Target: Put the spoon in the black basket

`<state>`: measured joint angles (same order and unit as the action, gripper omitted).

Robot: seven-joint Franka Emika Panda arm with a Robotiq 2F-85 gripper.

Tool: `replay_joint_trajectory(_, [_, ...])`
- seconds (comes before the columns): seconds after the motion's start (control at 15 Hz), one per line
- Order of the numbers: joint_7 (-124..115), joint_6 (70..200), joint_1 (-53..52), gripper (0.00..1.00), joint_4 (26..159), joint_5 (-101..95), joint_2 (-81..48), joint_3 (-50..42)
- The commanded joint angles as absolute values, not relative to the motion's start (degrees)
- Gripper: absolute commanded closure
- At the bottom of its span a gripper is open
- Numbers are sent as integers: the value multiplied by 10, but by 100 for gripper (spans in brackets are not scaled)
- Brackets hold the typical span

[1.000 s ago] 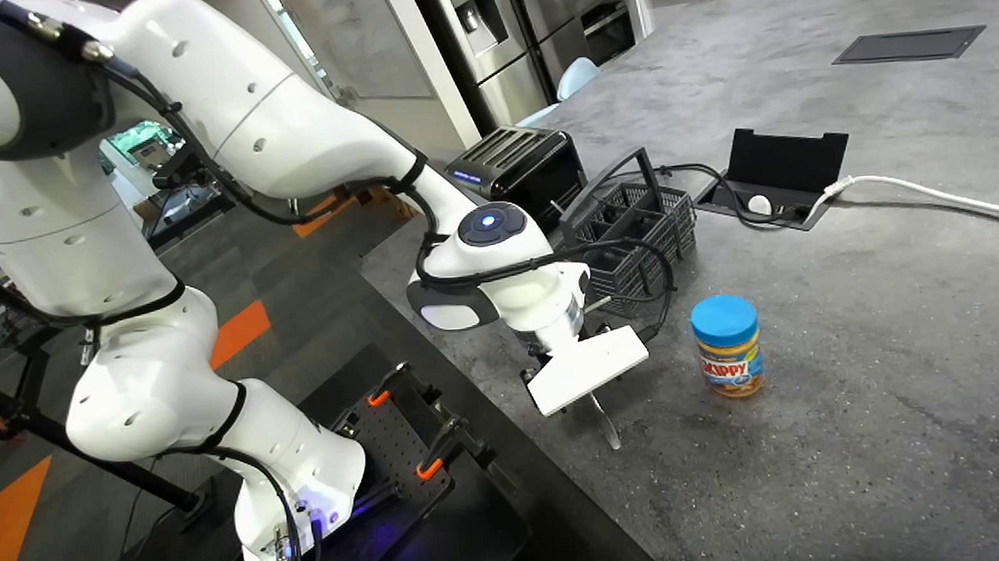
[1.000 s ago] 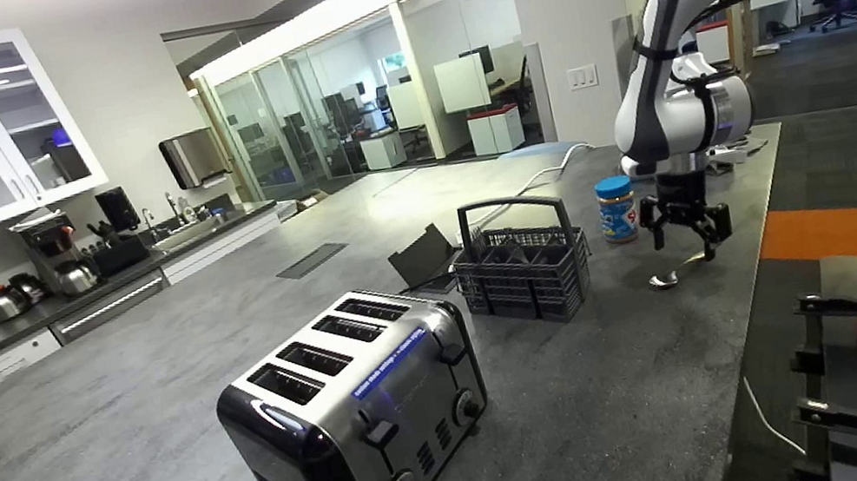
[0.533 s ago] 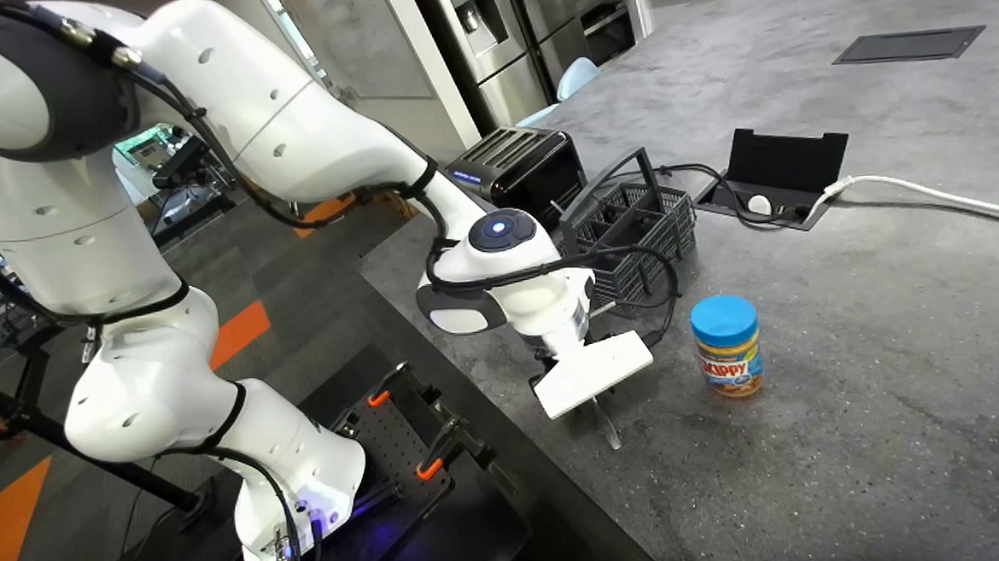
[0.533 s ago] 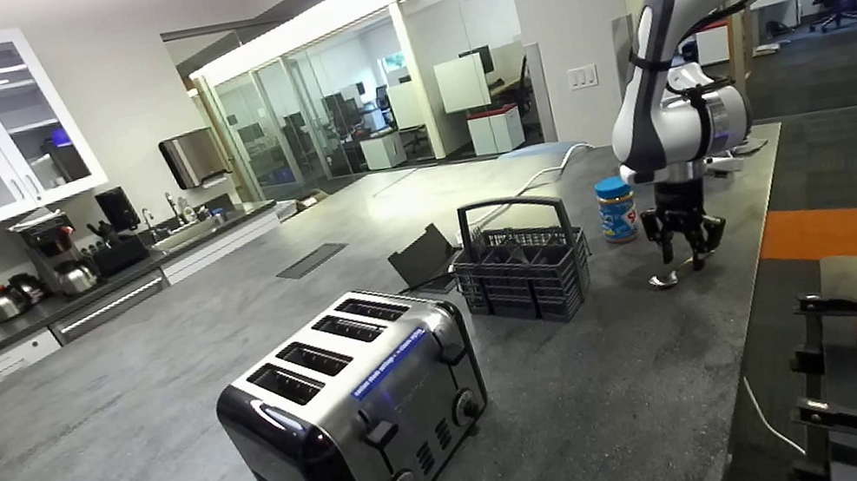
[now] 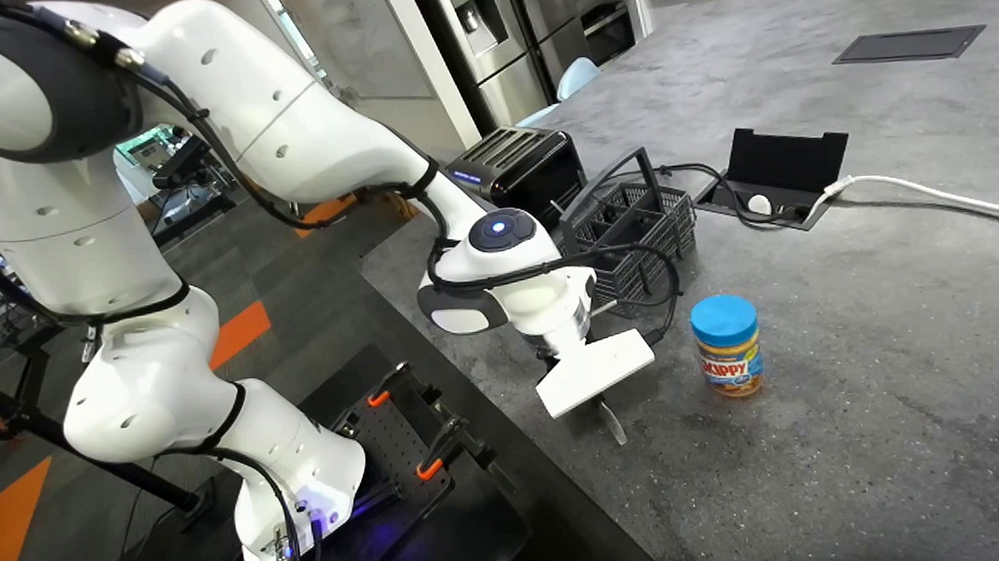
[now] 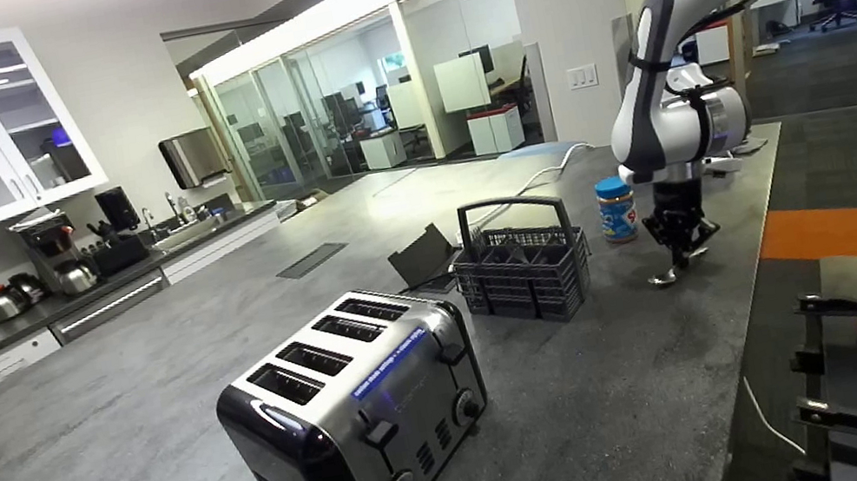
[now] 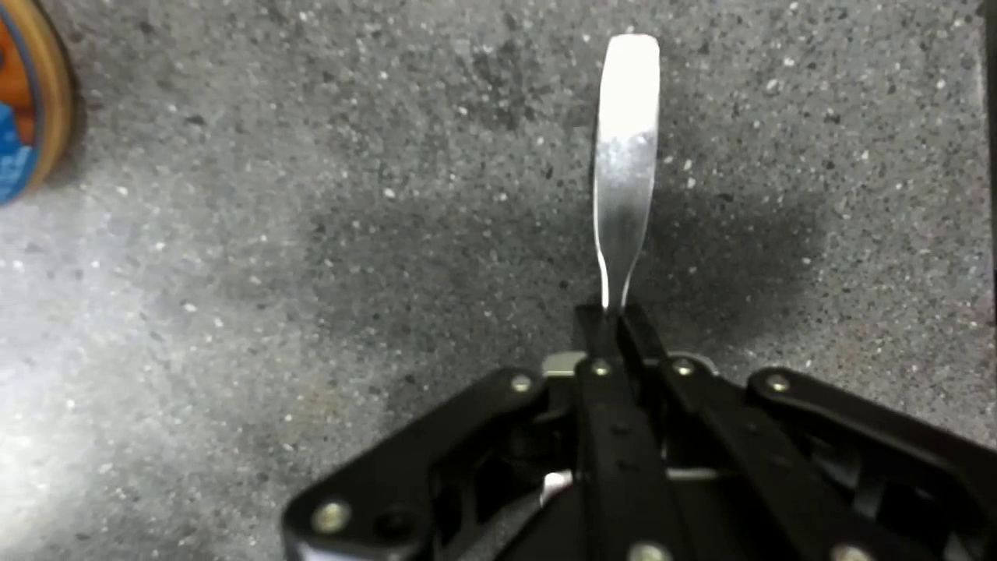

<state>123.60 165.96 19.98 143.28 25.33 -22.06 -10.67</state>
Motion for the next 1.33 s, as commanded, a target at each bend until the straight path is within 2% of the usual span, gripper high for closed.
replay_joint_trajectory(0.0, [1254, 1672, 212, 98, 1464, 269, -159, -96])
replay_joint_trajectory(0.4, [1307, 1603, 248, 98, 1465, 343, -26, -76])
replay_joint_trajectory(0.67, [1375, 1489, 249, 98, 1420, 414, 23, -89])
replay_joint_trajectory(0.8, [1392, 1425, 250, 98, 1385, 426, 24, -99])
replay_joint_trajectory(0.87, [1400, 1390, 220, 98, 1368, 420, 23, -136])
replay_joint_trajectory(1.27, [1433, 1213, 211, 98, 1238, 415, -46, -175])
